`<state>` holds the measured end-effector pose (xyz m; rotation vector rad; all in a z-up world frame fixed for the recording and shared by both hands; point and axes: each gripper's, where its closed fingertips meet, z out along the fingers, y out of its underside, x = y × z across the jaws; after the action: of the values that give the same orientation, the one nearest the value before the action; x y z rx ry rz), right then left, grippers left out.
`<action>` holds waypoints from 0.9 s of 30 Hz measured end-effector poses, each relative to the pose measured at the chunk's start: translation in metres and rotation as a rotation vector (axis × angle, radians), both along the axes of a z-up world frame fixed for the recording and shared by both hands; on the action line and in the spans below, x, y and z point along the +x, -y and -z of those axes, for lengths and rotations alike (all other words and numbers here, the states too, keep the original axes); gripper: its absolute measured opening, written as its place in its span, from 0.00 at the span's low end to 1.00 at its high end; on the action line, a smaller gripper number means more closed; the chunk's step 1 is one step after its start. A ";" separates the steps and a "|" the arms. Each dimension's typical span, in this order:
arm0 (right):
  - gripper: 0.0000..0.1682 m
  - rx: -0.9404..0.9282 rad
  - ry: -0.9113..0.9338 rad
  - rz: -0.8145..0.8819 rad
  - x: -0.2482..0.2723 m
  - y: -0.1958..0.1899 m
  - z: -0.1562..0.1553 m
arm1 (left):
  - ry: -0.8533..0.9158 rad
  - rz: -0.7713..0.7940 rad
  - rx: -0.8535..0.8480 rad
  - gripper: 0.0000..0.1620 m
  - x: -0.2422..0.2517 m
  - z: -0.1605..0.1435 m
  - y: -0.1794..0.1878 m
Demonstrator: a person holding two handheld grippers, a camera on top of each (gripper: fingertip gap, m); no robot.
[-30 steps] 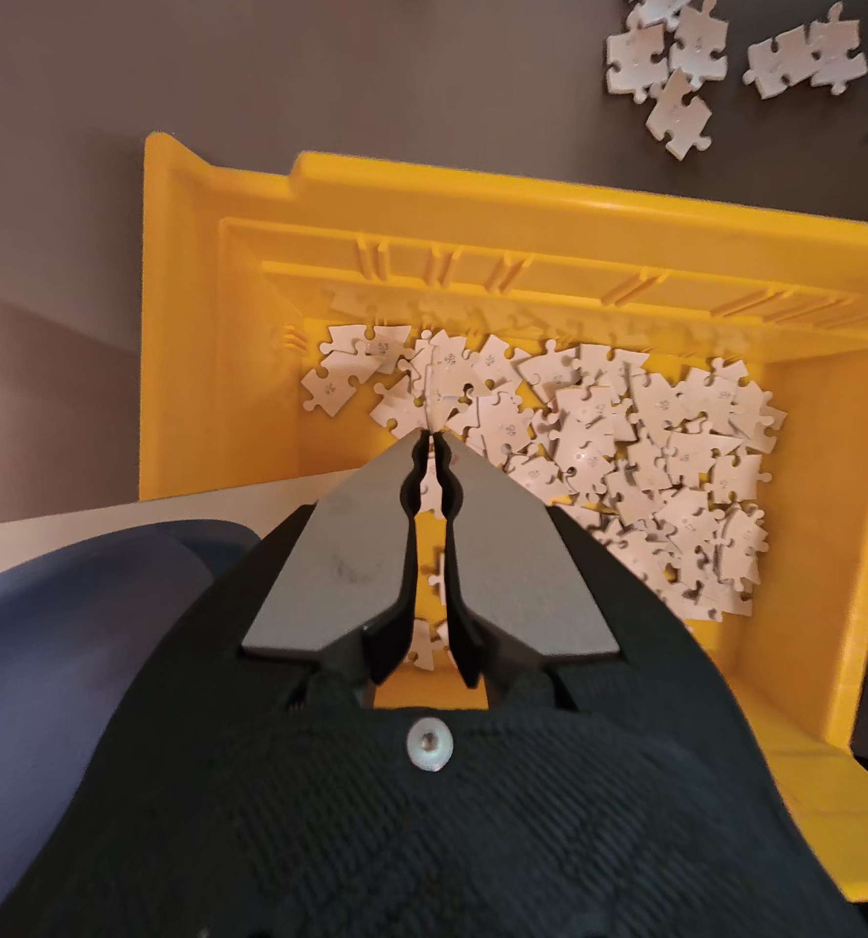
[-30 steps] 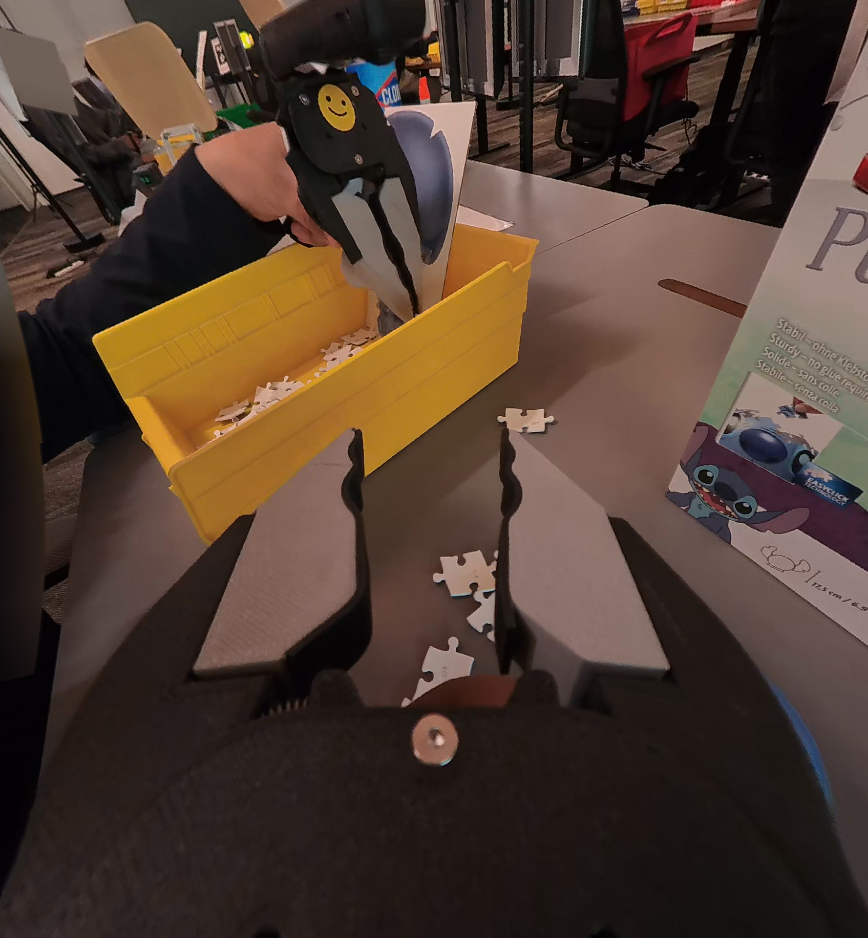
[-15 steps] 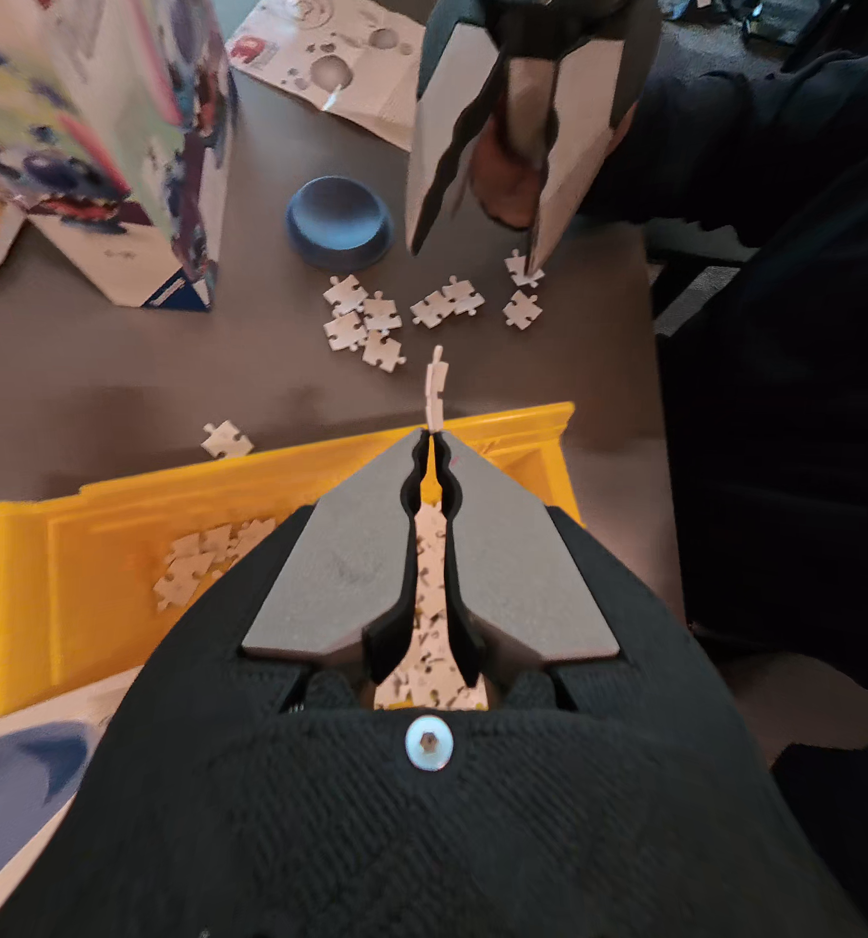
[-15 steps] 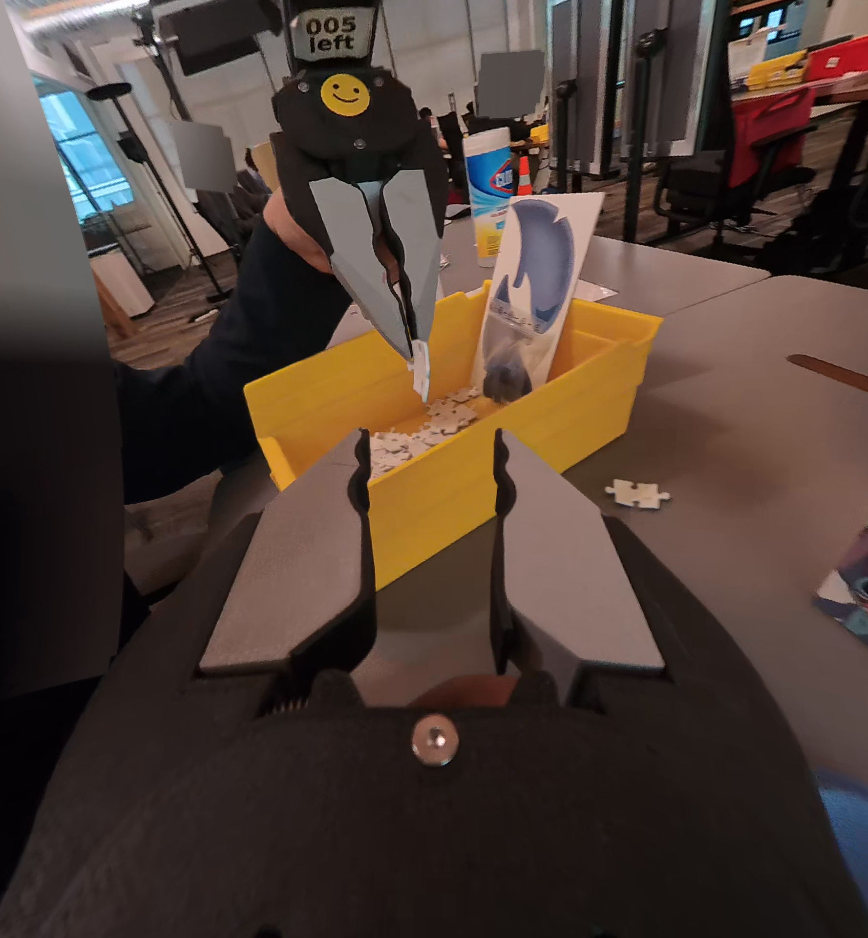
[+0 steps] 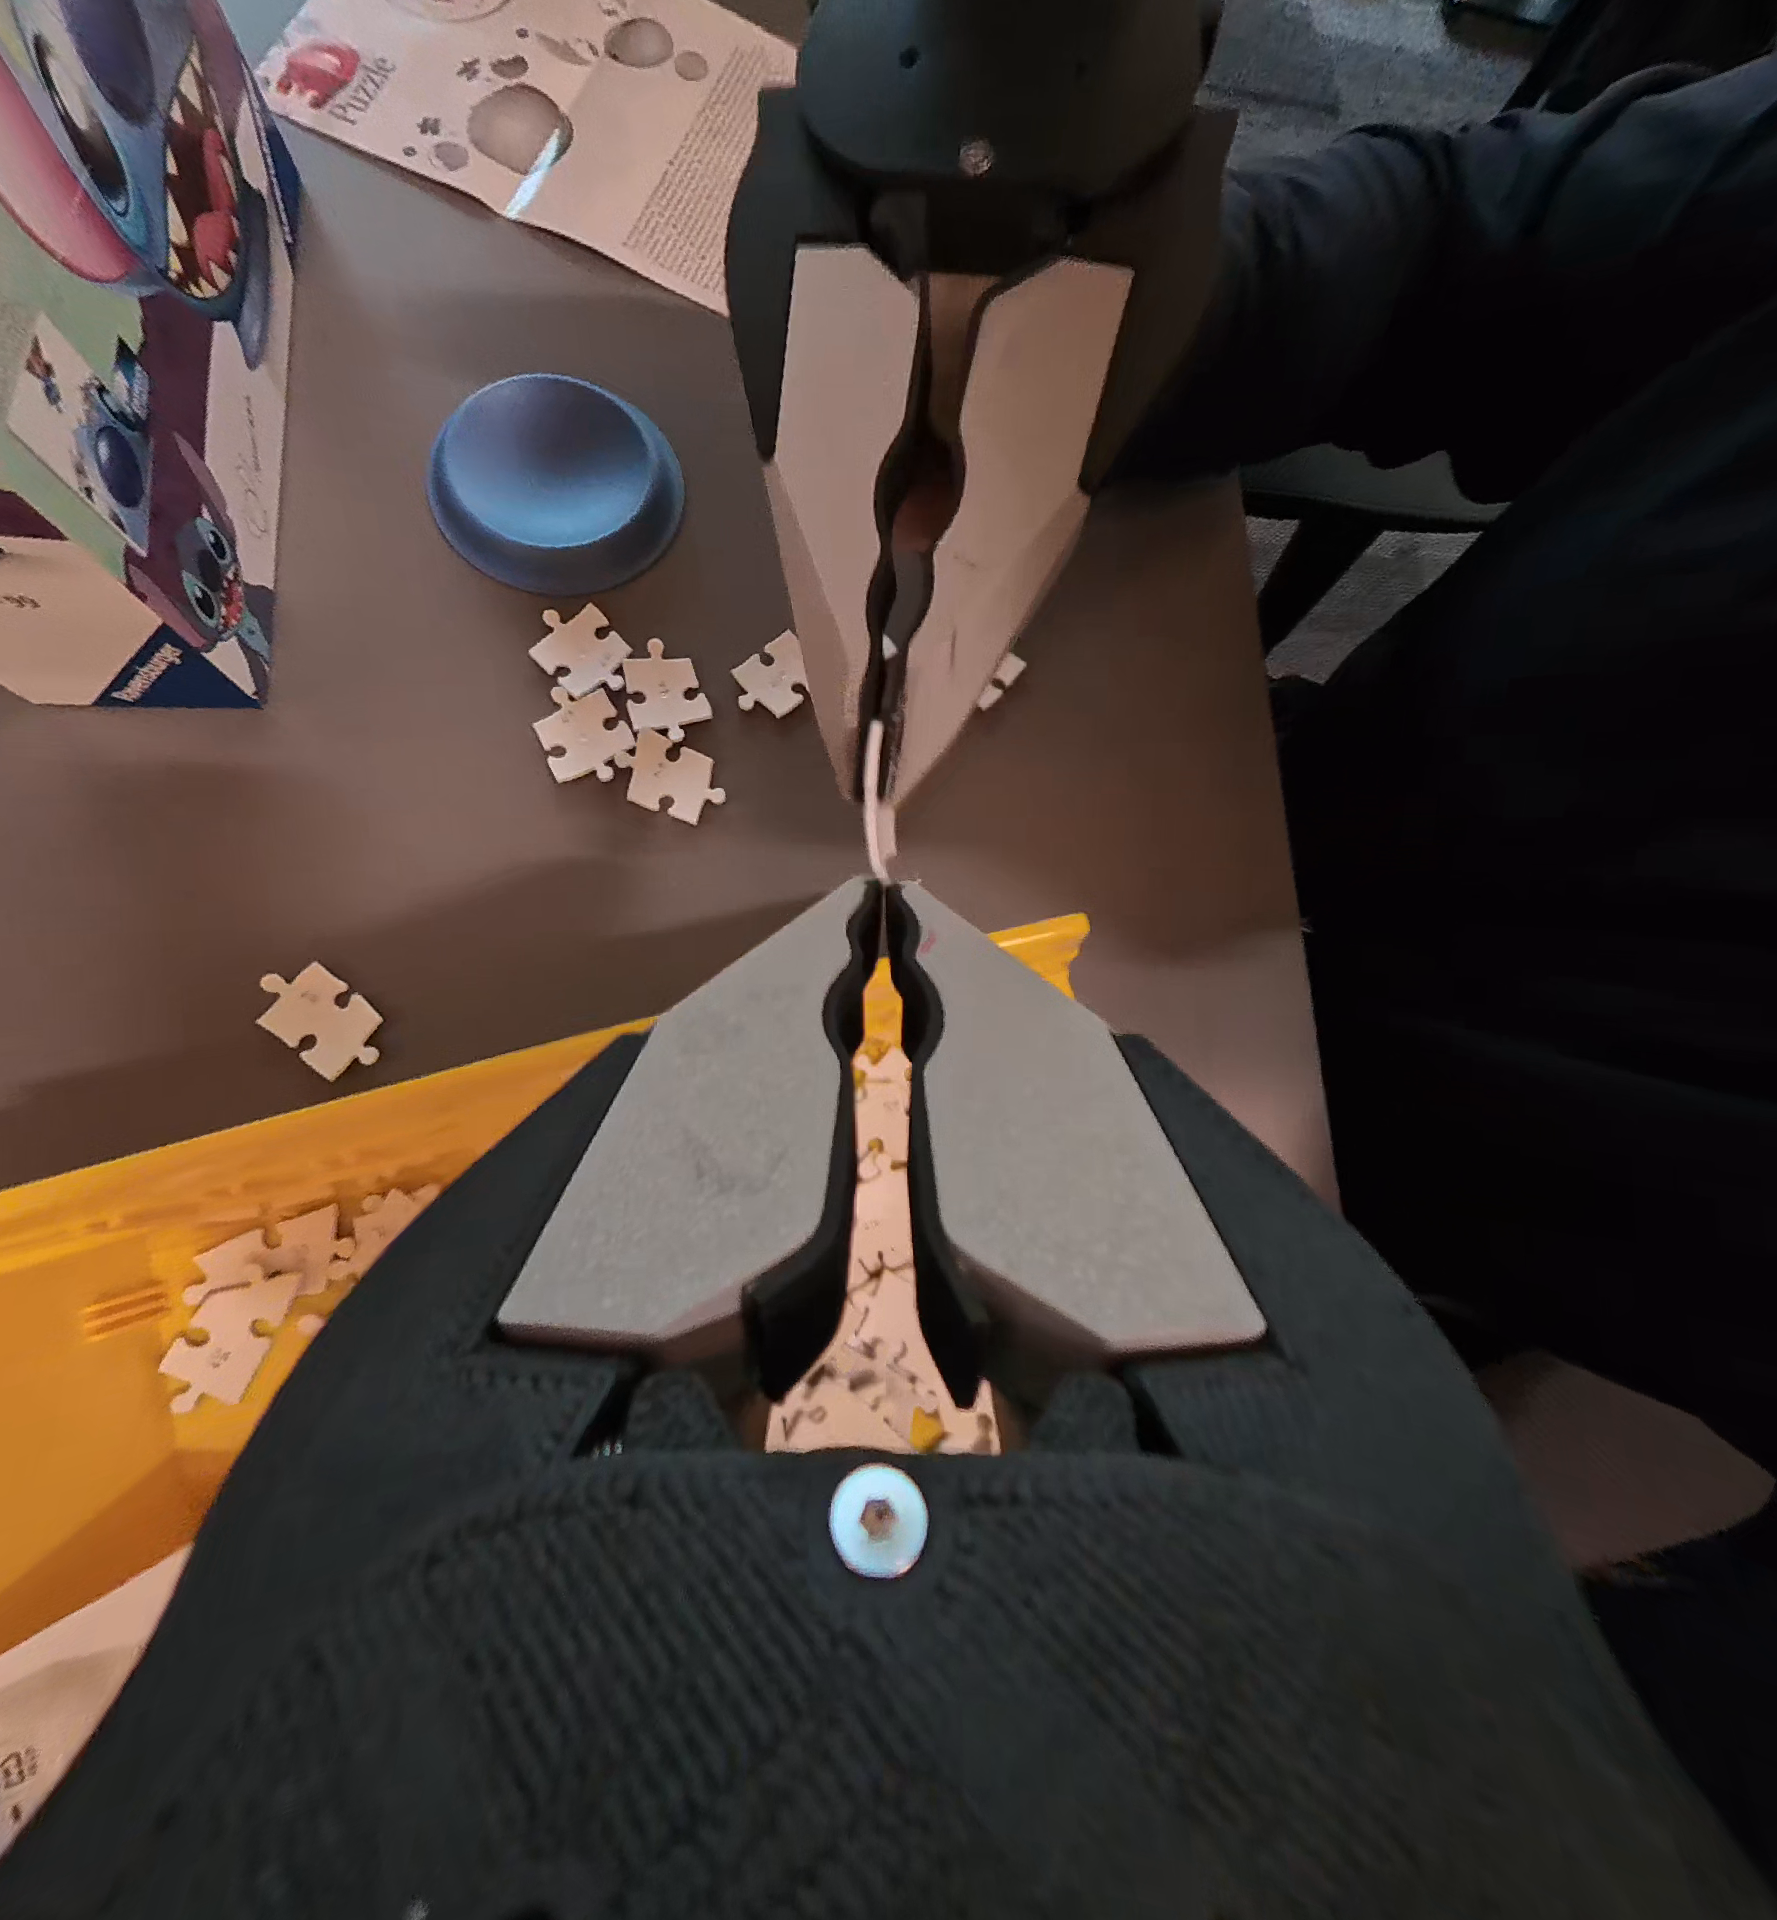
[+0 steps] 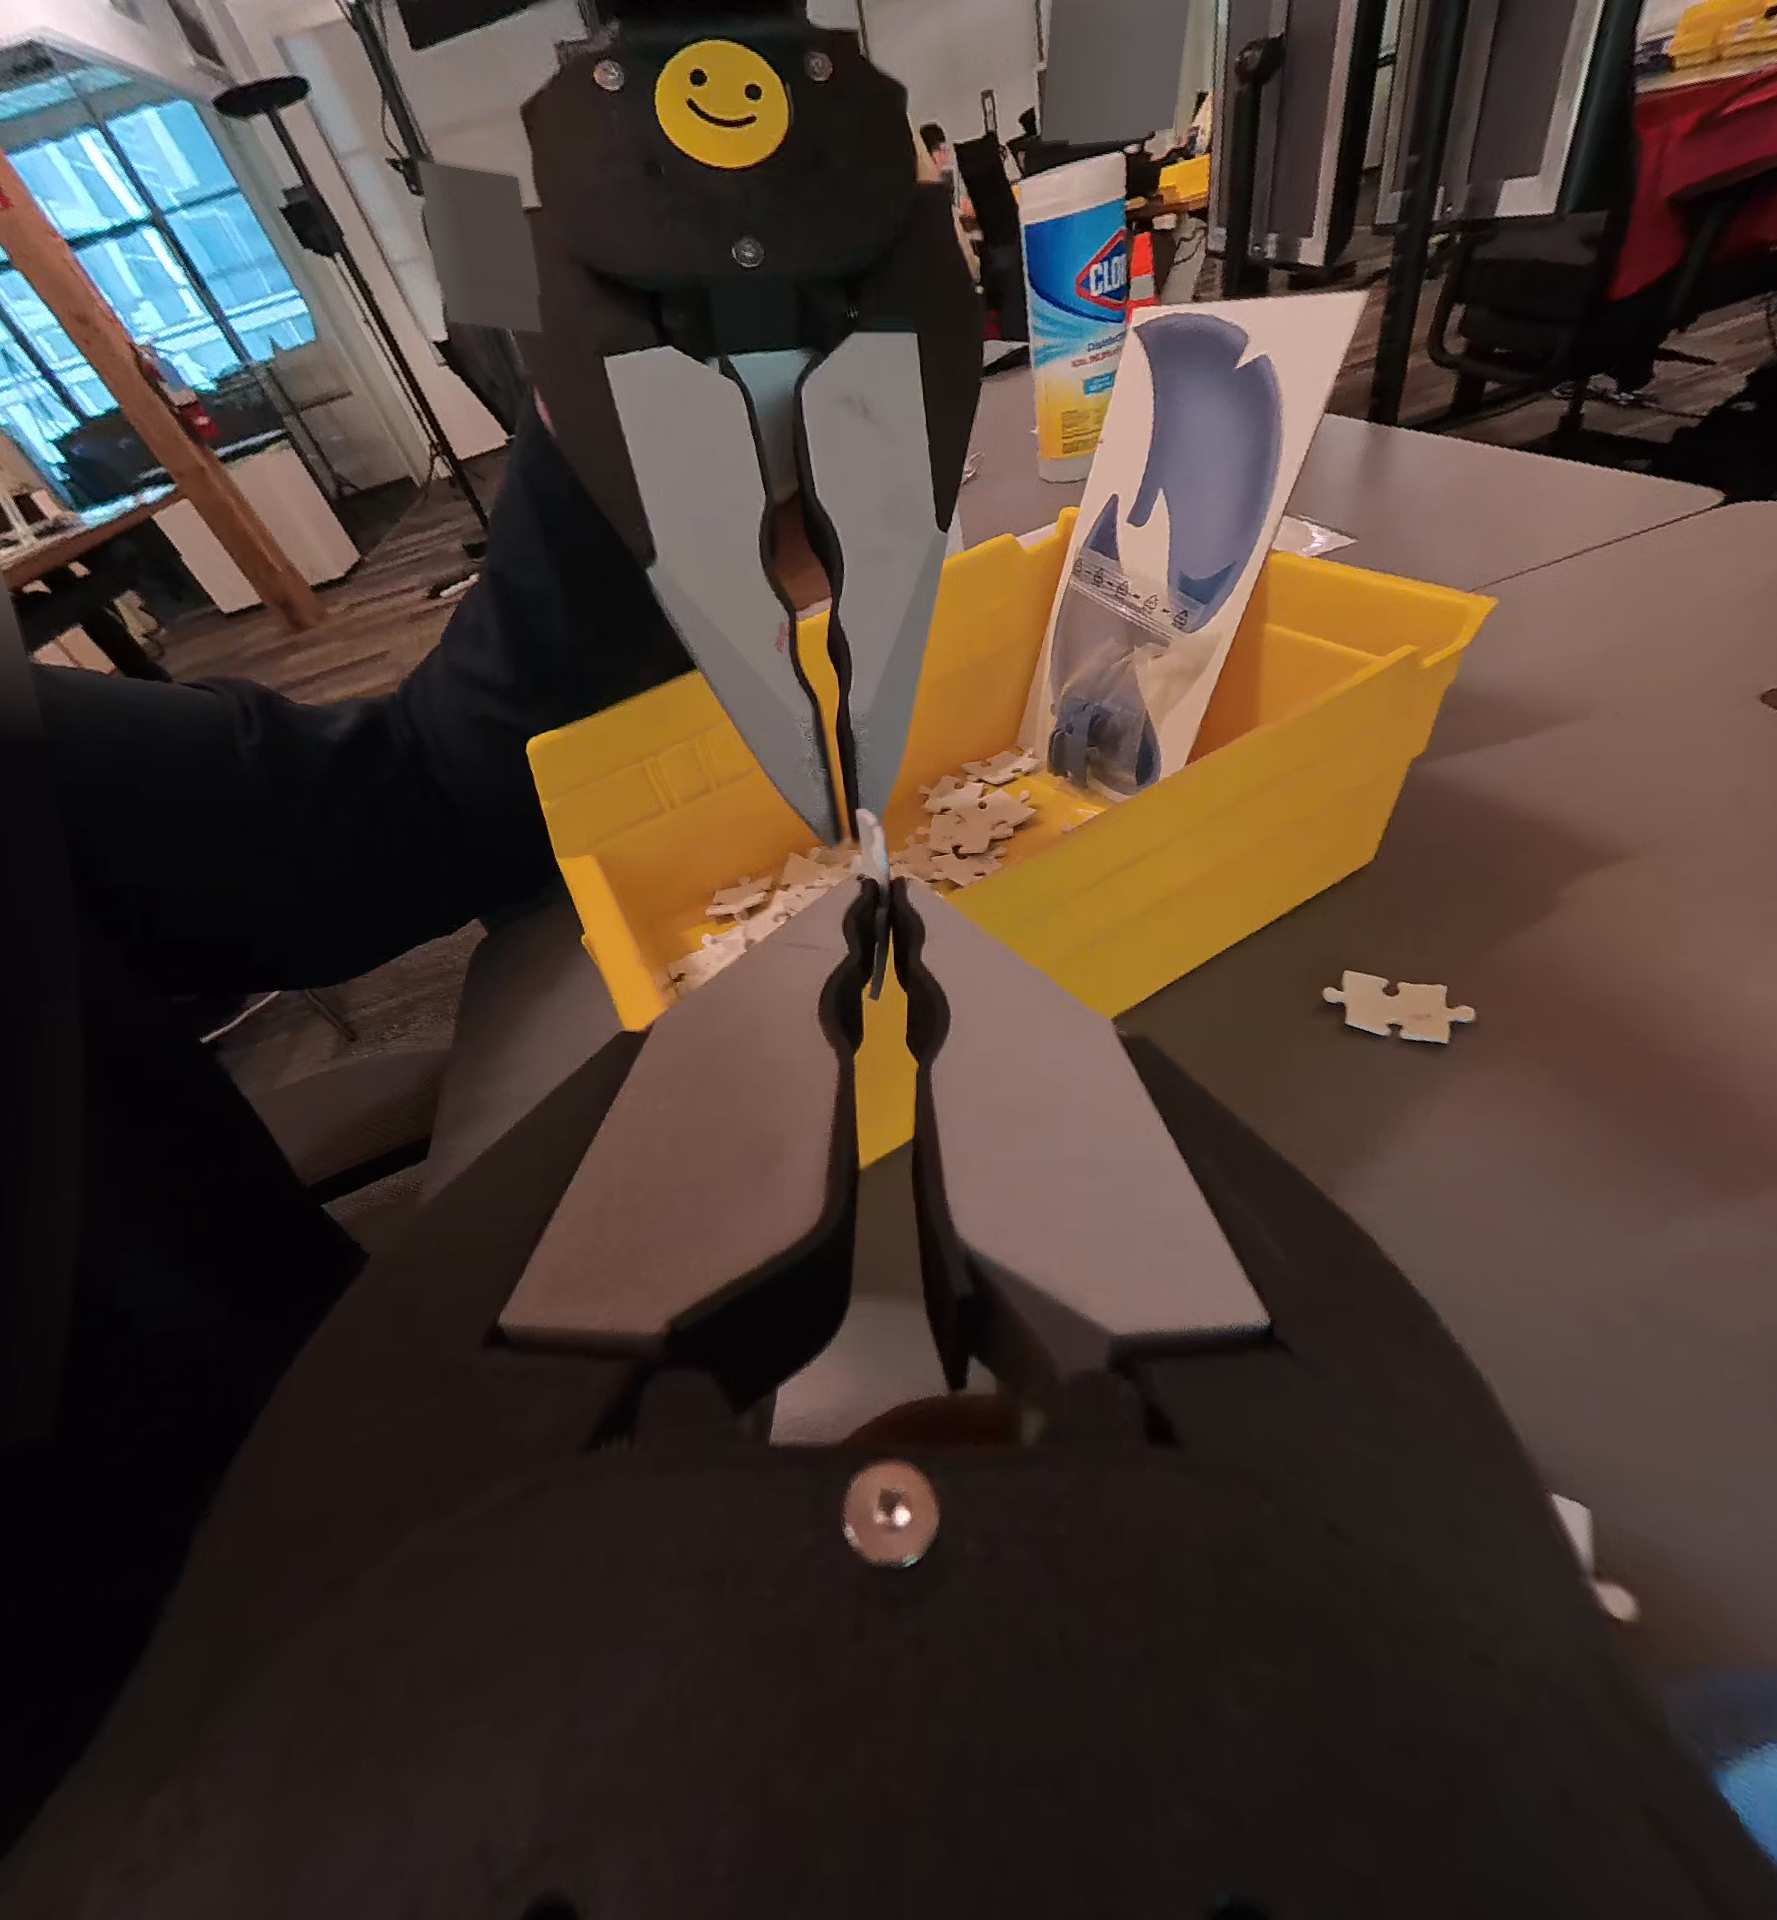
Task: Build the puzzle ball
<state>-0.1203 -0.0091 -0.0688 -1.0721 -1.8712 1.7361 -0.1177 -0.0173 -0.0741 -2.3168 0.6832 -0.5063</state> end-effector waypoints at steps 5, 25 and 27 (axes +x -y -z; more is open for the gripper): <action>0.00 0.082 0.021 0.109 0.004 -0.045 -0.002 | 0.019 -0.092 0.017 0.17 -0.024 -0.015 0.004; 0.12 0.488 0.642 -0.232 0.097 -0.062 0.127 | -0.022 -0.243 0.157 0.18 -0.068 -0.050 0.014; 0.16 0.433 0.608 -0.220 0.093 -0.063 0.116 | -0.019 -0.243 0.158 0.18 -0.068 -0.051 0.015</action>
<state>-0.0273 0.0538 -0.1846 -1.3433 -2.6584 1.0662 -0.1857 -0.0325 -0.0228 -2.2188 0.4253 -0.3076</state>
